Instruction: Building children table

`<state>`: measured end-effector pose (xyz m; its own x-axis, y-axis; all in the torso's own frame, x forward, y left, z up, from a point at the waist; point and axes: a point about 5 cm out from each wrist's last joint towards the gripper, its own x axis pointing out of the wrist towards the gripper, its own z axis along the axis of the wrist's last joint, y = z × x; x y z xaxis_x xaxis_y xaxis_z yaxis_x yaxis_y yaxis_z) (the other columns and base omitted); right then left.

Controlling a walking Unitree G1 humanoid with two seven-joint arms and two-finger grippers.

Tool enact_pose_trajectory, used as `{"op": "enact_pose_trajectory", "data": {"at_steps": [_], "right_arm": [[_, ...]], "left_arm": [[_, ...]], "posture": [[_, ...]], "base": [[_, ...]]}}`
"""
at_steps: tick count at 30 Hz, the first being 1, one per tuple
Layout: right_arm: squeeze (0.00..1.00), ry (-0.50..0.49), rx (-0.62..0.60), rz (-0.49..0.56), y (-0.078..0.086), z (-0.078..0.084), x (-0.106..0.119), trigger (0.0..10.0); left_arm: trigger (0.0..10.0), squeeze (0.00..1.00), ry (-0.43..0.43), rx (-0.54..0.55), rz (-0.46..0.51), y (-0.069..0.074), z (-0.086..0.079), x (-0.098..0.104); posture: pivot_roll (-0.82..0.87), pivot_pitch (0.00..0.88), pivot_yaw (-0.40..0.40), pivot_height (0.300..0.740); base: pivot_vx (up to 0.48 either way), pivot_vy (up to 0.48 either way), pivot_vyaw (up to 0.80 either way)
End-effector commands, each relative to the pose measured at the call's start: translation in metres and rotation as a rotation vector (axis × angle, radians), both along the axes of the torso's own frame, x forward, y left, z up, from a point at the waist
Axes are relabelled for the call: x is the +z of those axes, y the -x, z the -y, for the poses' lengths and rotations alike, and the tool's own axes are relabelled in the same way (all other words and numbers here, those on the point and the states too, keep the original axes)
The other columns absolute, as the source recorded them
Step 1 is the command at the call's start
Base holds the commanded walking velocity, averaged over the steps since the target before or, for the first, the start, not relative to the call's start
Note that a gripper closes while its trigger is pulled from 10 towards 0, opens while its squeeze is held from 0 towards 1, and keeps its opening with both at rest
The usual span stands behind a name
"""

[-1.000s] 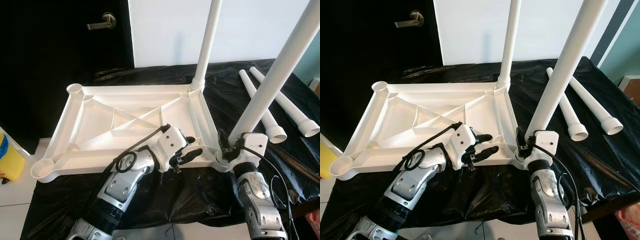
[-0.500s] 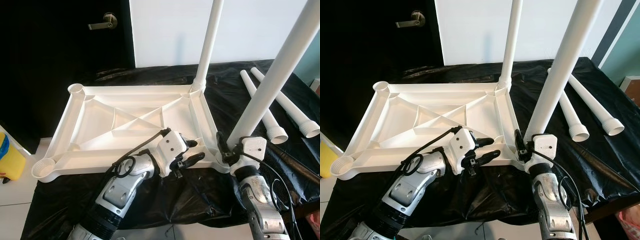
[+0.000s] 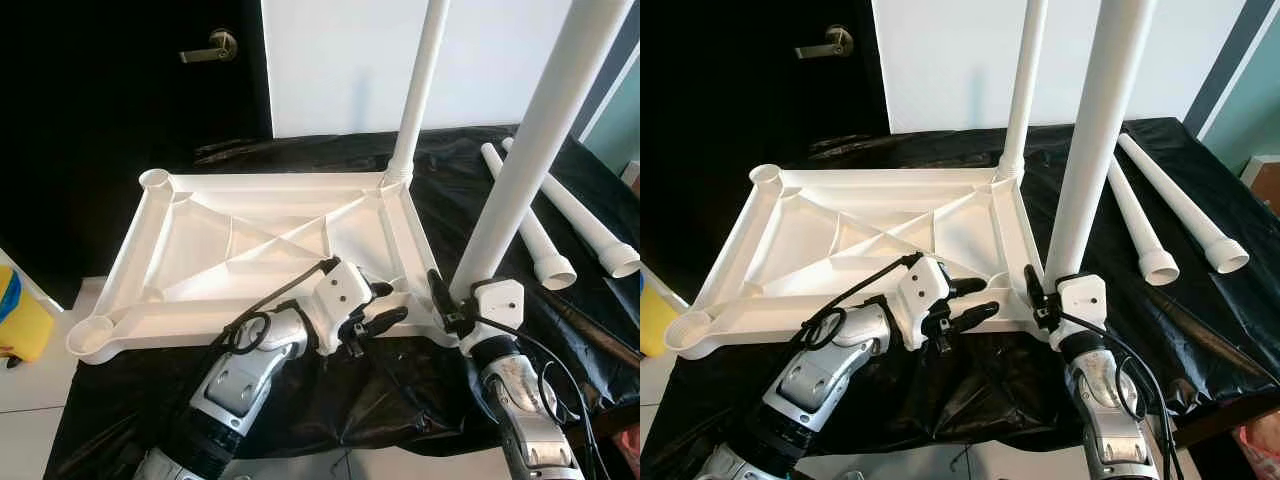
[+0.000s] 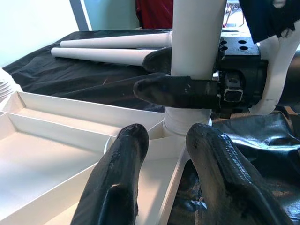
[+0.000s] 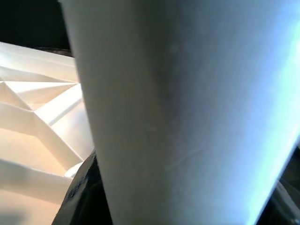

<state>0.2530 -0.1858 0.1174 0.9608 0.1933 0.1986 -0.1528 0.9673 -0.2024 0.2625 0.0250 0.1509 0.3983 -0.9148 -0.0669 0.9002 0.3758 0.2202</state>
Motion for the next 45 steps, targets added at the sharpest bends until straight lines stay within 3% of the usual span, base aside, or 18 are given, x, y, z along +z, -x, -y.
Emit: {"op": "enact_pose_trajectory", "data": {"at_steps": [1, 9, 17, 23, 33, 45], "right_arm": [[0.00, 0.015, 0.028, -0.043, 0.002, -0.001, -0.010, 10.0], [0.00, -0.079, 0.078, -0.102, -0.003, -0.006, -0.014, 10.0], [0.00, -0.158, 0.049, -0.187, -0.013, -0.001, -0.016, 10.0], [0.00, -0.143, 0.046, -0.201, -0.015, -0.001, -0.017, 10.0], [0.00, -0.225, -0.016, -0.231, -0.006, 0.003, -0.028, 10.0], [0.00, -0.222, -0.056, -0.217, -0.005, 0.000, -0.028, 10.0]], "left_arm": [[10.0, 0.00, -0.014, -0.059, 0.008, 0.003, 0.003, 0.004], [10.0, 0.00, -0.019, -0.058, 0.012, 0.002, 0.003, 0.005], [10.0, 0.00, -0.034, -0.046, 0.022, 0.001, 0.002, 0.004], [10.0, 0.00, -0.036, -0.041, 0.023, 0.001, 0.002, 0.004], [10.0, 0.00, -0.038, -0.035, 0.028, -0.001, 0.001, 0.006], [10.0, 0.00, -0.039, -0.032, 0.029, -0.002, 0.000, 0.007]], "posture": [[-0.03, 0.001, -0.003, 0.740], [-0.03, 0.000, -0.004, 0.740], [-0.02, 0.000, -0.008, 0.740], [-0.02, 0.001, -0.009, 0.740], [-0.02, 0.013, -0.005, 0.740], [-0.02, 0.018, -0.001, 0.740]], "base": [[0.000, 0.000, 0.00], [0.000, 0.000, 0.00], [0.000, 0.000, 0.00], [0.000, 0.000, 0.00], [0.000, 0.000, 0.00], [0.000, 0.000, 0.00]]}}
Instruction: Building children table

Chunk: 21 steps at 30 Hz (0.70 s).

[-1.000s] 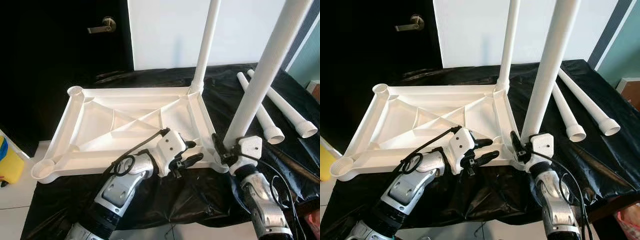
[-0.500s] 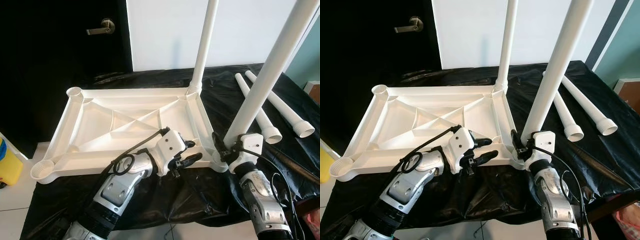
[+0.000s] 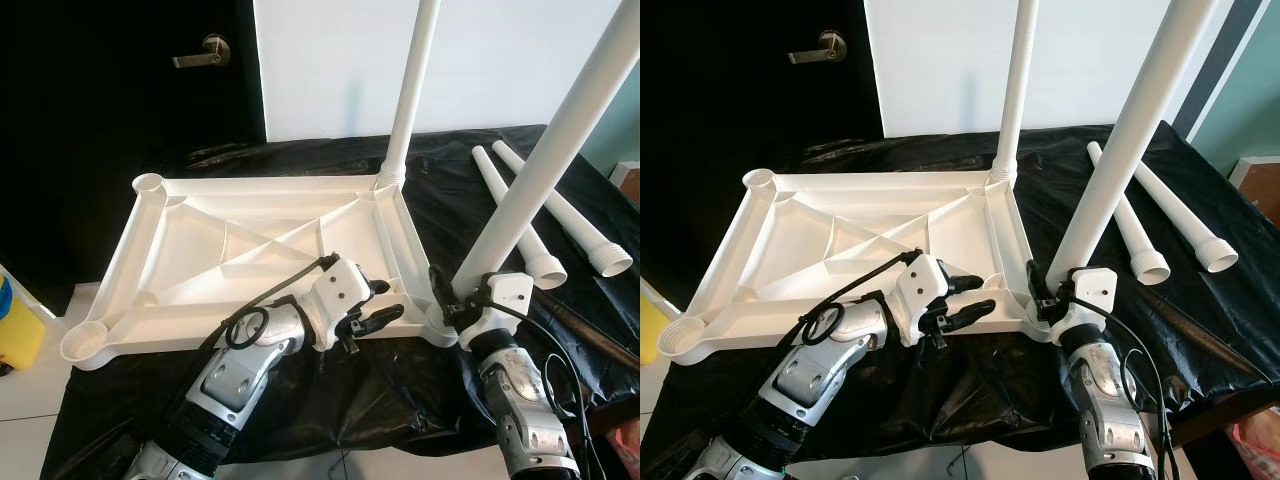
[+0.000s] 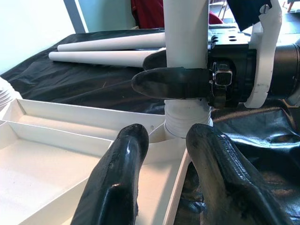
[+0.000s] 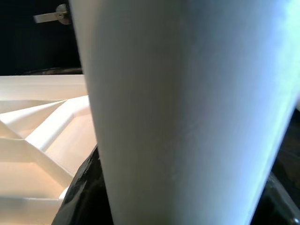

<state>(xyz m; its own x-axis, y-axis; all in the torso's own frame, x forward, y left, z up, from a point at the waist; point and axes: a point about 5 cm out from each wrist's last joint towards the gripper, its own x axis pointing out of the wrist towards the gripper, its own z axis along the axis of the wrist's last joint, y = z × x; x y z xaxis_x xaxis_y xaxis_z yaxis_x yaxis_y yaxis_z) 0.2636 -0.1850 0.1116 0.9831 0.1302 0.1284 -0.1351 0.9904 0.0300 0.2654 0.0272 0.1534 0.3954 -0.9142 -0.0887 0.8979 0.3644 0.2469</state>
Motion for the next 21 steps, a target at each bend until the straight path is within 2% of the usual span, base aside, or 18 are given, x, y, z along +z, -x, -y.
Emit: {"op": "enact_pose_trajectory", "data": {"at_steps": [1, 7, 9, 12, 13, 15, 17, 21], "right_arm": [[0.00, -0.007, -0.035, -0.104, 0.004, -0.001, -0.021, 10.0], [0.00, -0.041, -0.157, -0.081, 0.001, -0.007, -0.014, 10.0], [0.00, -0.035, -0.275, -0.083, 0.001, -0.006, -0.015, 10.0], [0.00, -0.025, -0.325, -0.097, 0.001, -0.006, -0.016, 10.0], [0.00, -0.019, -0.380, -0.100, 0.001, -0.007, -0.017, 10.0], [0.00, -0.012, -0.435, -0.100, 0.000, -0.013, -0.015, 10.0], [0.00, -0.009, -0.385, -0.072, -0.002, -0.023, -0.011, 10.0], [0.00, -0.007, -0.368, -0.050, -0.001, -0.024, -0.009, 10.0]], "left_arm": [[10.0, 0.00, -0.009, -0.027, 0.012, 0.001, 0.002, 0.004], [10.0, 0.00, -0.009, -0.026, 0.014, 0.001, 0.001, 0.005], [10.0, 0.00, -0.009, -0.026, 0.012, 0.002, 0.001, 0.005], [10.0, 0.00, -0.008, -0.025, 0.012, 0.001, 0.001, 0.005], [10.0, 0.00, -0.007, -0.024, 0.011, 0.001, 0.001, 0.005], [10.0, 0.00, -0.005, -0.023, 0.013, 0.001, 0.002, 0.006], [10.0, 0.00, -0.005, -0.020, 0.016, 0.000, 0.001, 0.006], [10.0, 0.00, -0.005, -0.017, 0.018, -0.001, 0.001, 0.006]], "posture": [[-0.02, 0.018, -0.002, 0.740], [-0.02, 0.017, -0.006, 0.740], [-0.01, 0.018, -0.007, 0.740], [-0.01, 0.018, -0.008, 0.740], [-0.01, 0.018, -0.009, 0.740], [-0.01, 0.015, -0.012, 0.740], [-0.01, 0.013, -0.014, 0.740], [-0.01, 0.011, -0.017, 0.740]], "base": [[0.000, 0.000, 0.00], [0.000, 0.000, 0.00], [0.000, 0.000, 0.00], [0.000, 0.000, 0.00], [0.000, 0.000, 0.00], [0.000, 0.000, 0.00], [0.000, 0.000, 0.00], [0.000, 0.000, 0.00]]}}
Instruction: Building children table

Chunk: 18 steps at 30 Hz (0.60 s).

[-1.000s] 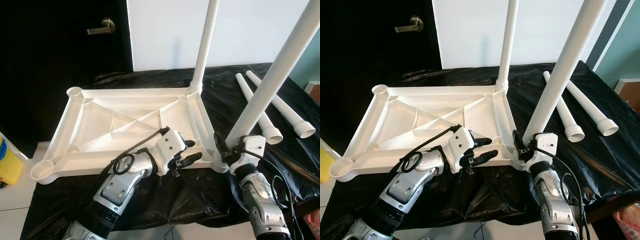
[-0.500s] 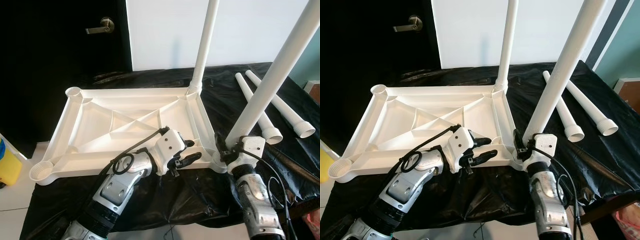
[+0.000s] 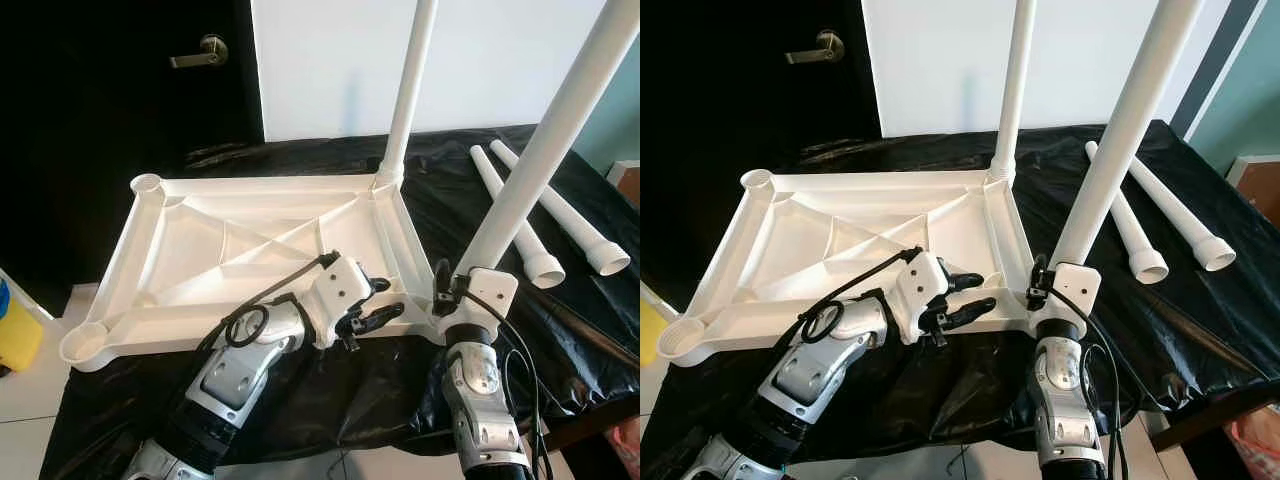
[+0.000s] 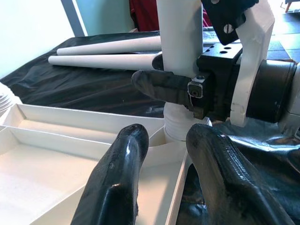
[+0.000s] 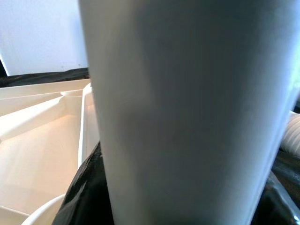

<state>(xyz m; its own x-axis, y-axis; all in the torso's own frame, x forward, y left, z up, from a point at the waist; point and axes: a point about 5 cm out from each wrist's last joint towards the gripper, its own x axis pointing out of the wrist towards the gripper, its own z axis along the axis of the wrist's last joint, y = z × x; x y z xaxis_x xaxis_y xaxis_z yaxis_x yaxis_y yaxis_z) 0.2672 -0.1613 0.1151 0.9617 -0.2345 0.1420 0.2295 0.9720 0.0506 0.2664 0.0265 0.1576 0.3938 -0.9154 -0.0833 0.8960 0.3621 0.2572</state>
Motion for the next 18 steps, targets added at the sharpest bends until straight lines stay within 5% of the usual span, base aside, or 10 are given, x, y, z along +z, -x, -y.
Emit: {"op": "enact_pose_trajectory", "data": {"at_steps": [1, 7, 8, 18], "right_arm": [[0.00, 0.003, -0.003, -0.062, 0.002, 0.001, -0.012, 10.0], [0.00, -0.016, -0.011, -0.025, 0.002, 0.001, -0.007, 10.0], [1.00, -0.024, 0.009, -0.001, 0.002, 0.001, -0.004, 10.0], [1.00, 0.022, 0.103, 0.062, -0.001, 0.020, 0.009, 10.0]], "left_arm": [[10.0, 0.00, -0.006, -0.014, 0.006, 0.000, 0.000, 0.002], [10.0, 0.00, -0.003, -0.011, 0.008, 0.000, 0.001, 0.003], [10.0, 0.00, -0.002, -0.012, 0.008, 0.000, 0.001, 0.003], [10.0, 0.00, 0.000, -0.022, 0.008, 0.001, 0.004, 0.003]], "posture": [[-0.01, 0.011, -0.017, 0.740], [-0.01, 0.008, -0.019, 0.740], [-0.01, 0.008, -0.018, 0.740], [-0.02, 0.003, -0.018, 0.740]], "base": [[0.000, 0.000, 0.00], [0.000, 0.000, 0.00], [0.000, 0.000, 0.00], [0.000, 0.000, 0.00]]}}
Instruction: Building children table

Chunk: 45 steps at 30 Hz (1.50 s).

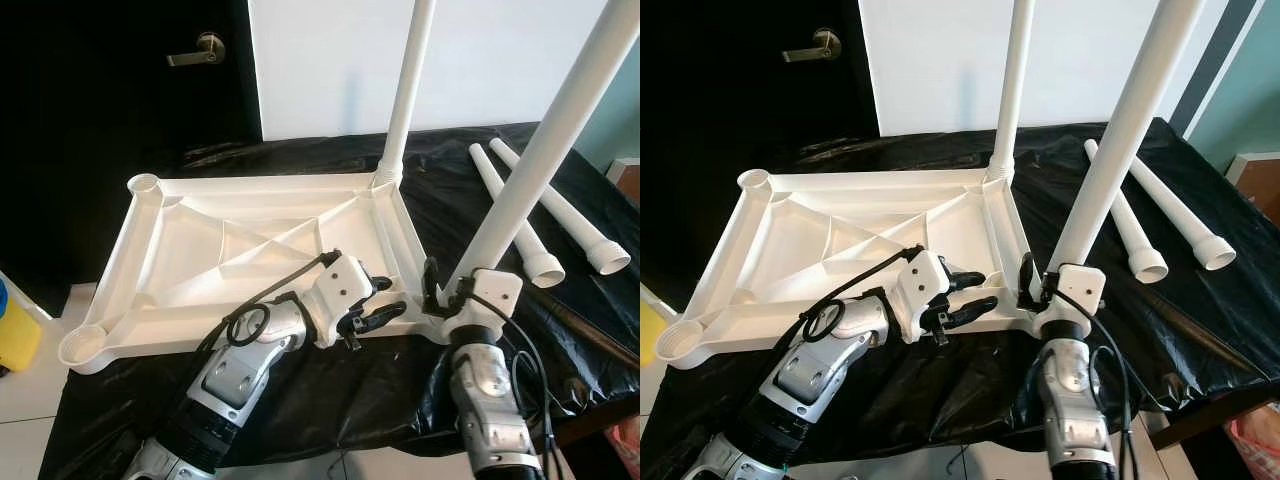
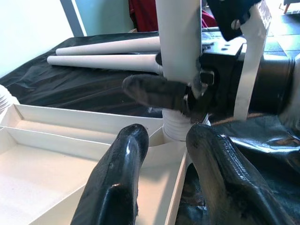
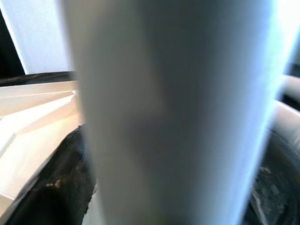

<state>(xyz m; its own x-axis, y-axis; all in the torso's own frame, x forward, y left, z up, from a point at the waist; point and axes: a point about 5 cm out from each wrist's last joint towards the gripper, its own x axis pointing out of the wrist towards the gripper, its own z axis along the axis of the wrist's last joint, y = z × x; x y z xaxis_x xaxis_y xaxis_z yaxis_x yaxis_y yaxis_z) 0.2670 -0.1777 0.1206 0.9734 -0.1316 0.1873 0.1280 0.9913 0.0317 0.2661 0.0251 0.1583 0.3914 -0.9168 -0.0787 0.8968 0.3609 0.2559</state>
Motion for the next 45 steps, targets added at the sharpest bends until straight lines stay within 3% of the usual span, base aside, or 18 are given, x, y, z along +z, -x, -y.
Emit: {"op": "enact_pose_trajectory", "data": {"at_steps": [1, 3, 4, 13, 18, 27, 28, 29, 30, 31, 32, 34, 35, 45], "right_arm": [[0.45, 0.003, 0.075, 0.009, -0.003, 0.007, 0.005, 10.0], [0.45, 0.008, 0.103, 0.007, -0.003, 0.008, 0.006, 10.0], [0.00, 0.021, 0.146, 0.009, -0.004, 0.009, 0.008, 10.0], [0.00, 0.081, 0.351, -0.027, -0.006, 0.018, 0.010, 10.0], [0.00, 0.156, 0.530, -0.095, -0.004, 0.027, 0.007, 10.0], [0.00, 0.237, 0.632, -0.156, -0.010, 0.038, 0.005, 10.0], [0.00, 0.249, 0.641, -0.165, -0.011, 0.040, 0.004, 8.7], [0.00, 0.249, 0.641, -0.165, -0.011, 0.040, 0.004, 8.7], [0.00, 0.255, 0.661, -0.181, -0.013, 0.042, 0.003, 2.9], [0.00, 0.255, 0.661, -0.181, -0.013, 0.042, 0.003, 2.9], [0.00, 0.259, 0.662, -0.184, -0.013, 0.042, 0.002, 1.1], [0.00, 0.259, 0.662, -0.184, -0.013, 0.042, 0.002, 1.1], [0.00, 0.261, 0.666, -0.188, -0.014, 0.043, 0.002, 0.0], [0.00, 0.230, 0.671, -0.222, -0.012, 0.045, -0.008, 0.0]], "left_arm": [[10.0, 0.00, -0.005, -0.021, 0.008, 0.000, 0.004, 0.002], [10.0, 0.00, -0.005, -0.022, 0.009, 0.000, 0.004, 0.002], [10.0, 0.00, -0.004, -0.024, 0.009, 0.001, 0.004, 0.002], [10.0, 0.00, 0.000, -0.034, 0.011, 0.002, 0.006, 0.003], [10.0, 0.00, -0.001, -0.047, 0.012, 0.002, 0.007, 0.003], [10.0, 0.00, -0.004, -0.081, -0.001, 0.007, 0.009, 0.003], [10.0, 0.00, -0.008, -0.088, -0.006, 0.008, 0.009, 0.002], [10.0, 0.00, -0.008, -0.088, -0.006, 0.008, 0.009, 0.002], [10.0, 0.00, -0.022, -0.101, -0.012, 0.010, 0.009, 0.000], [10.0, 0.00, -0.022, -0.101, -0.012, 0.010, 0.009, 0.000], [10.0, 0.00, -0.026, -0.105, -0.015, 0.011, 0.009, -0.001], [10.0, 0.00, -0.026, -0.105, -0.015, 0.011, 0.009, -0.001], [10.0, 0.00, -0.030, -0.109, -0.018, 0.011, 0.010, -0.002], [10.0, 0.00, -0.051, -0.115, -0.019, 0.012, 0.009, -0.004]], "posture": [[-0.02, 0.002, -0.020, 0.740], [-0.02, 0.002, -0.020, 0.740], [-0.03, 0.001, -0.018, 0.740], [-0.03, 0.000, -0.019, 0.740], [-0.04, 0.000, -0.018, 0.740], [-0.04, 0.000, -0.011, 0.740], [-0.03, 0.000, -0.011, 0.740], [-0.03, 0.000, -0.011, 0.740], [-0.03, 0.000, -0.010, 0.740], [-0.03, 0.000, -0.010, 0.740], [-0.03, 0.000, -0.010, 0.740], [-0.03, 0.000, -0.010, 0.740], [-0.03, 0.000, -0.009, 0.740], [-0.02, 0.000, -0.008, 0.740]], "base": [[0.000, 0.000, 0.00], [0.000, 0.000, 0.00], [0.000, 0.000, 0.00], [0.000, 0.000, 0.00], [0.000, 0.000, 0.00], [0.000, 0.000, 0.00], [0.000, 0.000, 0.00], [0.000, 0.000, 0.00], [0.000, 0.000, 0.00], [0.000, 0.000, 0.00], [0.000, 0.000, 0.00], [0.000, 0.000, 0.00], [0.000, 0.000, 0.00], [0.000, 0.000, 0.00]]}}
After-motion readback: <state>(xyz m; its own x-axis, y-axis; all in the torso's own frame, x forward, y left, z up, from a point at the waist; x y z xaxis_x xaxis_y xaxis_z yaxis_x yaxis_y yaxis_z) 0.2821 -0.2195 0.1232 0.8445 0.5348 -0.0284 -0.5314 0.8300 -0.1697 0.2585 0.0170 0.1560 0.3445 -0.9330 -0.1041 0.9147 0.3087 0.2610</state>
